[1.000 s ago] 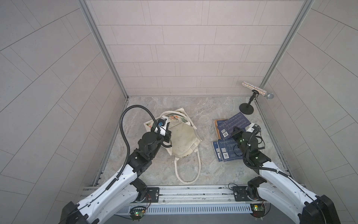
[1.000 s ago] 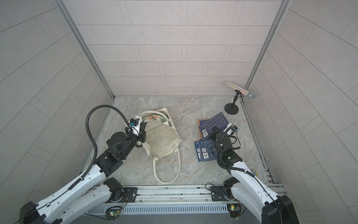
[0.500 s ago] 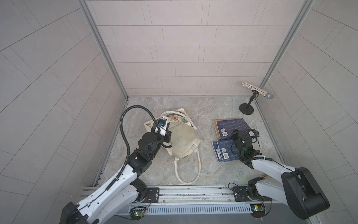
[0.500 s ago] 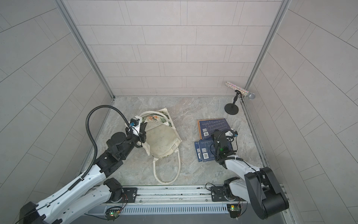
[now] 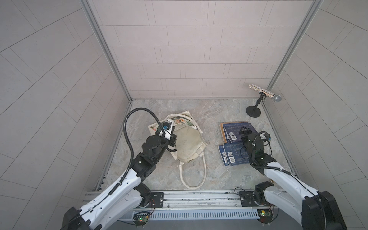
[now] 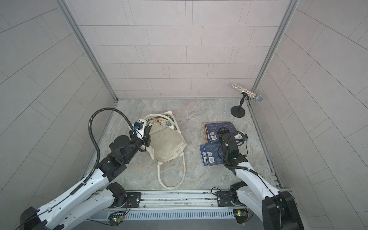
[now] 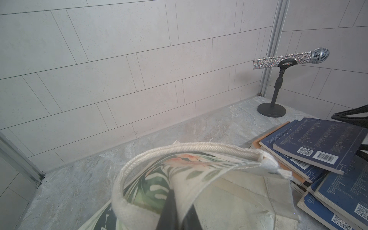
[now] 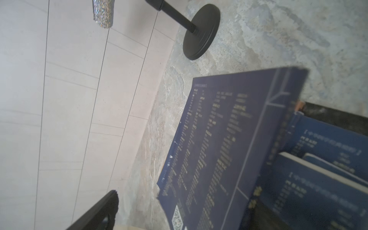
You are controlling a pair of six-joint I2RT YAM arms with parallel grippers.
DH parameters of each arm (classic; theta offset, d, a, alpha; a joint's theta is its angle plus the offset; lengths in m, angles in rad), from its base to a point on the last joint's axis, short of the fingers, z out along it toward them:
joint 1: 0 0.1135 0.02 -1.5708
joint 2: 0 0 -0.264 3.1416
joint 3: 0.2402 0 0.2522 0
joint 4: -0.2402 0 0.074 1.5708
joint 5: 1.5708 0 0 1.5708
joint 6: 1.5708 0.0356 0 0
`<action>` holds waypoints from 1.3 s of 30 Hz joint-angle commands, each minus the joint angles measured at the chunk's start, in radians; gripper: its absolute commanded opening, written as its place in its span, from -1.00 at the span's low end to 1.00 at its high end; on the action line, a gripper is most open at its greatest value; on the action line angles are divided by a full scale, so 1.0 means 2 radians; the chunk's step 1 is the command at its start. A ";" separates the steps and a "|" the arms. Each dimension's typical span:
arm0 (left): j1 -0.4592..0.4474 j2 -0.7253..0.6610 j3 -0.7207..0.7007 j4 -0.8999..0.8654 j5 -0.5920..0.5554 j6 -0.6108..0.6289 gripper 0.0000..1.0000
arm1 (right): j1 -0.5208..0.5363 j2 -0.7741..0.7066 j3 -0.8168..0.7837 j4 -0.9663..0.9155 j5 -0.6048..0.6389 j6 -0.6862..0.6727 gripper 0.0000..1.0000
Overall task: Take out the books from the canvas bag
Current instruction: Place the book on the book.
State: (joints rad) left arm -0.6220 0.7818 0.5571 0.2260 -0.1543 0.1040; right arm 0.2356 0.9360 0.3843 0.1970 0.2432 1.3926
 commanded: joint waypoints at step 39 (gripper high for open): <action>0.000 0.051 0.083 -0.011 -0.001 -0.023 -1.00 | 0.301 -0.099 0.020 -0.181 -0.006 -0.069 0.98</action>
State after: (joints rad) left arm -0.6220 0.8909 0.6834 0.1730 -0.1406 0.0742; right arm 0.7166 0.7799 0.4774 -0.1677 0.1116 1.1931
